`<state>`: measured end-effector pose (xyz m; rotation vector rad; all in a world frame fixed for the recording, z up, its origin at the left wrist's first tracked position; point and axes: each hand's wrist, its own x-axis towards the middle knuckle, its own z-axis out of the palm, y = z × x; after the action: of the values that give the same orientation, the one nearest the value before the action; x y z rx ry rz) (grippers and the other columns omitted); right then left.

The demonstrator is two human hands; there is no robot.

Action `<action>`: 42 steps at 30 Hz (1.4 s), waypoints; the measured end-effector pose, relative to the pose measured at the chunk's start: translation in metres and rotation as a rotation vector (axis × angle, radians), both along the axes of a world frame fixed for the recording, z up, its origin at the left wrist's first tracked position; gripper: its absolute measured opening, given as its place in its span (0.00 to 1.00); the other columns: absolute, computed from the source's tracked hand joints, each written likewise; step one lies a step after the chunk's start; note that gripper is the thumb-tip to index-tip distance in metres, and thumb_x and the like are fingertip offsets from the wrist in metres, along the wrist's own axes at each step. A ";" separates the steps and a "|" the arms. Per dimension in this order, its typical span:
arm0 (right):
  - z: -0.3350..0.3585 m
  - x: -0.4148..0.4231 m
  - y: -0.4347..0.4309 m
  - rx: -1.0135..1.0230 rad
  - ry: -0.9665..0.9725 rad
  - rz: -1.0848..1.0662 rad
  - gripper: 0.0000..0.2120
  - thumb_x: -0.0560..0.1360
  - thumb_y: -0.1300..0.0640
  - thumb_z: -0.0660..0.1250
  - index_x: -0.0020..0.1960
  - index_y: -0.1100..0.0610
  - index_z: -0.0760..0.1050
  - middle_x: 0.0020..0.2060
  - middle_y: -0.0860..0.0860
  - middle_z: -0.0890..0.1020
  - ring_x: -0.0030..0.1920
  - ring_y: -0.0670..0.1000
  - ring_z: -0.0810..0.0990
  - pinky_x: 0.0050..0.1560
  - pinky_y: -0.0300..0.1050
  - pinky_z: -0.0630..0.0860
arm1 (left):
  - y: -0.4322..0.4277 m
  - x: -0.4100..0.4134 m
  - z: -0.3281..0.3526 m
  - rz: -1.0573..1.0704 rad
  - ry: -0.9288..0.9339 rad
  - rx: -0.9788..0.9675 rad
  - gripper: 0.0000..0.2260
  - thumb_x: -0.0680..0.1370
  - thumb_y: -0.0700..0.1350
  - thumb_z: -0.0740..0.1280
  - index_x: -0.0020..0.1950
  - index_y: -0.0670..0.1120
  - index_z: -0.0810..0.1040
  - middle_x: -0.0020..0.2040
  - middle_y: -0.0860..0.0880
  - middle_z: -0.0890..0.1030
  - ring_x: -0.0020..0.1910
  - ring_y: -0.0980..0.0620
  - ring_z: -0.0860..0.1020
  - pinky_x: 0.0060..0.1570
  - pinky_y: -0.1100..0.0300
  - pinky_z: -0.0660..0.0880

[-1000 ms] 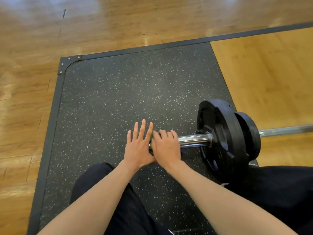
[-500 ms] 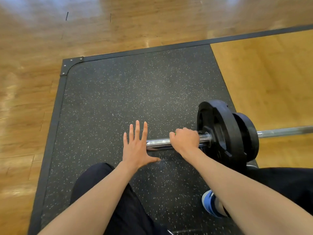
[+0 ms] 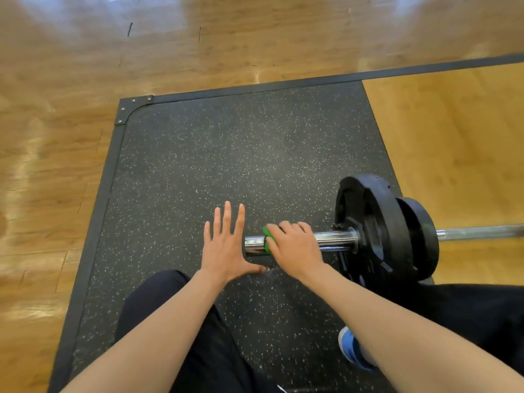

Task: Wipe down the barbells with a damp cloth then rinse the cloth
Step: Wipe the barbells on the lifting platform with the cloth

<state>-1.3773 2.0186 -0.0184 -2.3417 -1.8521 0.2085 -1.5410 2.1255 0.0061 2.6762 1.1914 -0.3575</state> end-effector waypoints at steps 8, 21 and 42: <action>0.016 0.068 -0.016 -0.286 0.014 -0.328 0.16 0.82 0.49 0.52 0.45 0.53 0.75 0.47 0.54 0.82 0.47 0.58 0.77 0.51 0.53 0.67 | -0.003 0.020 0.000 -0.057 0.000 0.015 0.70 0.56 0.83 0.65 0.79 0.51 0.27 0.81 0.44 0.32 0.80 0.39 0.36 0.77 0.36 0.48; 0.019 0.020 0.029 -0.357 0.176 -0.183 0.20 0.80 0.45 0.52 0.49 0.54 0.79 0.47 0.55 0.83 0.47 0.59 0.80 0.46 0.50 0.69 | -0.005 0.011 0.003 -0.045 0.015 0.006 0.70 0.54 0.85 0.62 0.78 0.51 0.27 0.81 0.43 0.33 0.80 0.39 0.36 0.78 0.37 0.45; -0.024 0.048 -0.056 0.063 -0.211 0.148 0.32 0.81 0.45 0.64 0.81 0.50 0.57 0.75 0.60 0.67 0.69 0.63 0.72 0.73 0.60 0.67 | -0.007 0.018 -0.002 -0.123 -0.001 -0.032 0.70 0.53 0.86 0.59 0.78 0.51 0.25 0.80 0.45 0.31 0.79 0.41 0.32 0.78 0.37 0.43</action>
<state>-1.3290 1.9623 -0.0428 -2.2622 -2.0965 -0.0844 -1.5225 2.1182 0.0041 2.7283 1.0150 -0.3902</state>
